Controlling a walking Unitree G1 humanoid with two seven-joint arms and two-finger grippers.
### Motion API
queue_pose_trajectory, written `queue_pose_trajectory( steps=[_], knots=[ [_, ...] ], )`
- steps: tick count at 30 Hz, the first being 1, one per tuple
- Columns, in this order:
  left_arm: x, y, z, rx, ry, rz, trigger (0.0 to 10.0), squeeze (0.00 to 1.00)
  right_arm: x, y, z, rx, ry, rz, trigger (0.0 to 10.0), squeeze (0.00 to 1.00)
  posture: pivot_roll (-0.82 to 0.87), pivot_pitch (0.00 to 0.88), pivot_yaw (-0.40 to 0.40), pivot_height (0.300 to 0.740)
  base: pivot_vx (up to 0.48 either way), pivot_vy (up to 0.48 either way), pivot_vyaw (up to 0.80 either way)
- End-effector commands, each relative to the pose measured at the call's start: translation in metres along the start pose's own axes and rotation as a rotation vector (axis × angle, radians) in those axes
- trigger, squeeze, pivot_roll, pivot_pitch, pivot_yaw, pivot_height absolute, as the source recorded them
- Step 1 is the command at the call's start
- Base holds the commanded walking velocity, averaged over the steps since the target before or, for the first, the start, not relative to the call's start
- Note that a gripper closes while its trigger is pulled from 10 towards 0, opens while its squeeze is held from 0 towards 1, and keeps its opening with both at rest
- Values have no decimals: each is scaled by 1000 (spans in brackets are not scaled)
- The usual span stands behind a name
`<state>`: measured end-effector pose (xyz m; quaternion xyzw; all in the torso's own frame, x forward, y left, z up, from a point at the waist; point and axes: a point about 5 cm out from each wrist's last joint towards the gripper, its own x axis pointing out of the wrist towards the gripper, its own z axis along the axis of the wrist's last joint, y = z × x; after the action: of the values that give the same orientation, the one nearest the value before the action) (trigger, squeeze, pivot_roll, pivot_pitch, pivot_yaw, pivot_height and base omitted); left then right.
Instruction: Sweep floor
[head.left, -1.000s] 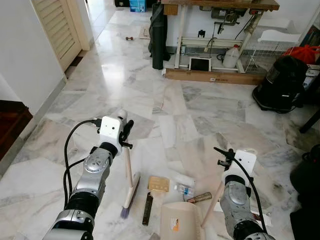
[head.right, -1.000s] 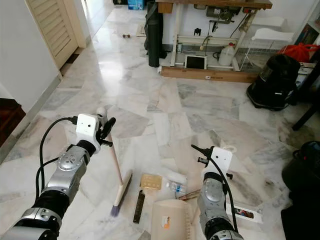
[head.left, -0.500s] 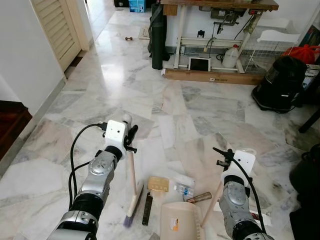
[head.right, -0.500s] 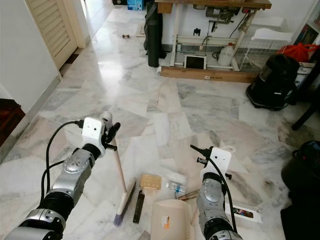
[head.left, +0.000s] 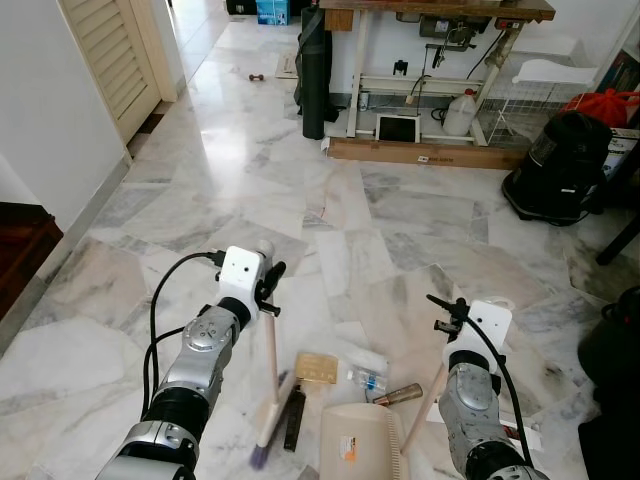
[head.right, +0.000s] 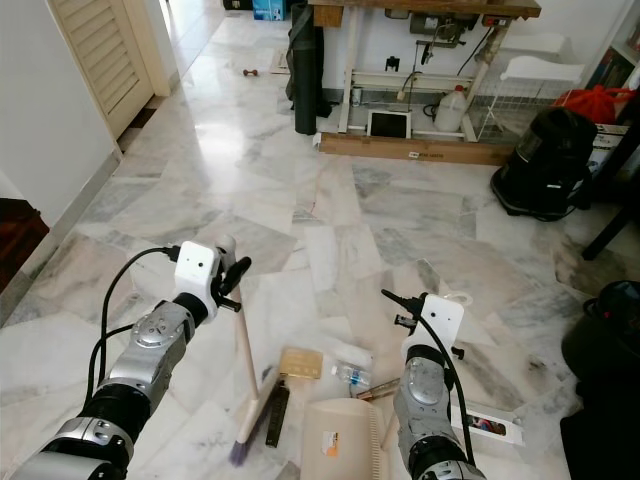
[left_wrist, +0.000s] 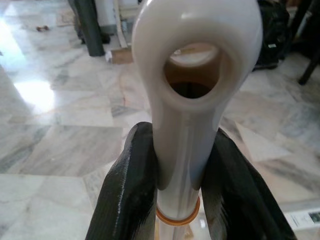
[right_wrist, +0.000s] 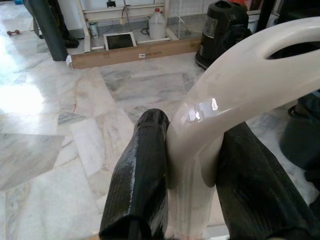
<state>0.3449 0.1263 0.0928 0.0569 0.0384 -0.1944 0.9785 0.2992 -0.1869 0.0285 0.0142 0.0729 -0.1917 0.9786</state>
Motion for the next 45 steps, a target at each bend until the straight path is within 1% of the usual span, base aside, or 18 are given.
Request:
queue_pose_trajectory(
  steps=[1, 4, 7, 8, 13, 14, 16, 18, 19, 23, 25, 26, 29, 30, 33, 37, 40, 45],
  knots=[
    [-2, 2, -11, 32, 77, 8, 10000, 0, -1, -2, -4, 2, 29, -11, 10000, 0, 114, 60, -17, 740, 0, 0, 0],
    [-3, 3, -13, 43, 101, -6, 10000, 0, -1, -2, -4, 1, 30, -11, 10000, 0, 117, 51, -16, 740, 0, 0, 0],
    [-5, 1, -21, 58, 174, -55, 10000, 0, -1, -2, -5, 1, 33, -10, 10000, 0, 121, 41, -15, 740, 0, 0, 0],
    [-7, -2, -28, 54, 224, -89, 10000, 0, -1, -1, -5, 0, 34, -9, 10000, 0, 122, 37, -14, 740, 0, 0, 0],
    [-11, -6, -42, 26, 343, -157, 10000, 0, 0, 0, -3, 1, 32, -7, 10000, 0, 123, 34, -14, 740, 0, 0, 0],
    [-11, -6, -42, 26, 343, -157, 10000, 0, 0, 0, -3, 1, 32, -7, 10000, 0, 123, 34, -14, 740, 0, 0, 0],
    [-12, -7, -45, -13, 384, -171, 10000, 0, 1, 0, -2, 1, 31, -8, 10000, 0, 125, 39, -15, 740, 0, 0, 0],
    [-13, -8, -45, -27, 402, -193, 10000, 0, 2, 0, -1, 1, 31, -10, 10000, 0, 128, 42, -16, 740, 0, 0, 0],
    [-12, -7, -45, -38, 407, -192, 10000, 0, 3, 0, -1, 2, 31, -11, 10000, 0, 129, 46, -15, 740, 0, 0, 0],
    [-7, -5, -35, -137, 389, -182, 10000, 0, 3, 0, 0, 4, 31, -14, 10000, 0, 130, 51, -13, 740, 0, 0, 0],
    [-7, -5, -33, -154, 385, -183, 10000, 0, 4, 0, 0, 5, 31, -14, 10000, 0, 130, 51, -13, 740, 0, 0, 0],
    [-5, -4, -30, -191, 378, -179, 10000, 0, 4, 1, 1, 6, 31, -13, 10000, 0, 130, 53, -13, 740, 0, 0, 0],
    [-4, -3, -28, -218, 381, -180, 10000, 0, 4, 1, 1, 8, 31, -13, 10000, 0, 129, 54, -13, 740, 0, 0, 0],
    [-3, -3, -25, -256, 371, -186, 10000, 0, 4, 1, 1, 8, 31, -14, 10000, 0, 129, 58, -13, 740, 0, 0, 0],
    [-2, -3, -22, -296, 362, -191, 10000, 0, 5, 1, 2, 8, 31, -14, 10000, 0, 131, 66, -15, 740, 0, 0, 0],
    [-2, -2, -20, -318, 356, -196, 10000, 0, 4, 1, 1, 7, 33, -13, 10000, 0, 132, 72, -17, 740, 0, 0, 0],
    [-3, -1, -16, -362, 339, -200, 10000, 0, 4, 0, 1, 6, 36, -12, 10000, 0, 134, 77, -19, 740, 0, 0, 0],
    [-2, 3, -9, -383, 312, -192, 10000, 0, 5, 0, 1, 4, 36, -10, 10000, 0, 134, 81, -23, 740, 0, 0, 0]
  ],
)
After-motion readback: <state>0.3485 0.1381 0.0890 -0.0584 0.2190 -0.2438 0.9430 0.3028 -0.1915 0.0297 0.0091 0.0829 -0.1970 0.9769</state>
